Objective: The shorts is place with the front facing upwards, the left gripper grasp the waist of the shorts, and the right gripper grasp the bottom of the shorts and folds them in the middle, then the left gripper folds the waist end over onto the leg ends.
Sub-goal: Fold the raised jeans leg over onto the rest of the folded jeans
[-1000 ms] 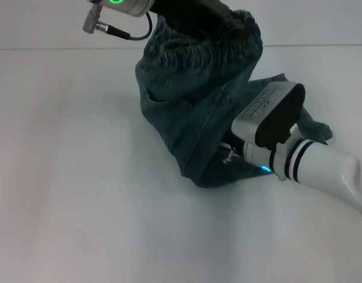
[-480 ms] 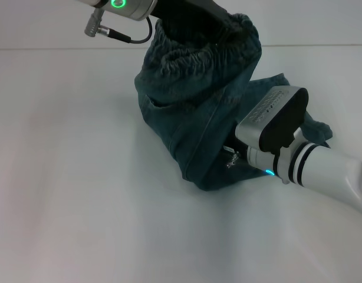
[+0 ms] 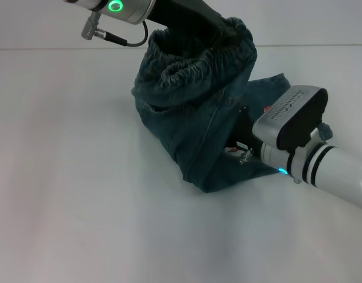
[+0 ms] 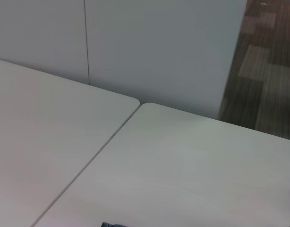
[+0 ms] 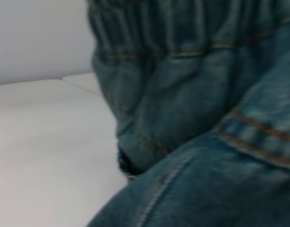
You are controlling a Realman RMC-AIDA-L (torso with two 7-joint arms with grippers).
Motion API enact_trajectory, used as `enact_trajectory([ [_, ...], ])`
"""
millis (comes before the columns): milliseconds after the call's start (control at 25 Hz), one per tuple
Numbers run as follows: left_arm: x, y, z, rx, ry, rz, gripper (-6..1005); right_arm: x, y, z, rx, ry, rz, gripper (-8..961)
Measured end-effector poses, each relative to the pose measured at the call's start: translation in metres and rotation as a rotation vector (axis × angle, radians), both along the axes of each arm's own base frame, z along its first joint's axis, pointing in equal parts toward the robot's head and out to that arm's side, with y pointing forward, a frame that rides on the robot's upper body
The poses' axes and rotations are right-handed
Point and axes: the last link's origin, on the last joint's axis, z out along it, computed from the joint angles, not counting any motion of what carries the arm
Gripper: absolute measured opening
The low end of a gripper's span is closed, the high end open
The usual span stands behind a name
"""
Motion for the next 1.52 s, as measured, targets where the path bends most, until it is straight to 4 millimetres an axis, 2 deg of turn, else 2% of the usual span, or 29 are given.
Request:
enact_trajectory([
  [320, -0.001, 0.0, 0.0, 0.001, 0.002, -0.002, 44, 0.011, -0.001, 0.007, 0.029, 0.002, -0.016, 912],
  [600, -0.002, 0.001, -0.004, -0.006, 0.006, -0.001, 45, 0.022, -0.015, 0.023, 0.072, 0.097, 0.016, 911],
  [880, 0.005, -0.003, -0.017, -0.022, 0.036, -0.037, 46, 0.05, -0.027, 0.047, 0.146, 0.139, -0.02, 911],
  [1080, 0.009, -0.003, -0.027, -0.035, 0.041, -0.042, 46, 0.067, -0.035, 0.056, 0.181, 0.13, -0.049, 911],
  [1360, 0.015, -0.005, -0.051, -0.067, 0.041, -0.064, 47, 0.088, -0.056, 0.076, 0.221, 0.155, -0.05, 912],
  [1520, 0.022, -0.006, -0.066, -0.091, 0.054, -0.075, 47, 0.098, -0.07, 0.08, 0.227, 0.156, -0.062, 912],
])
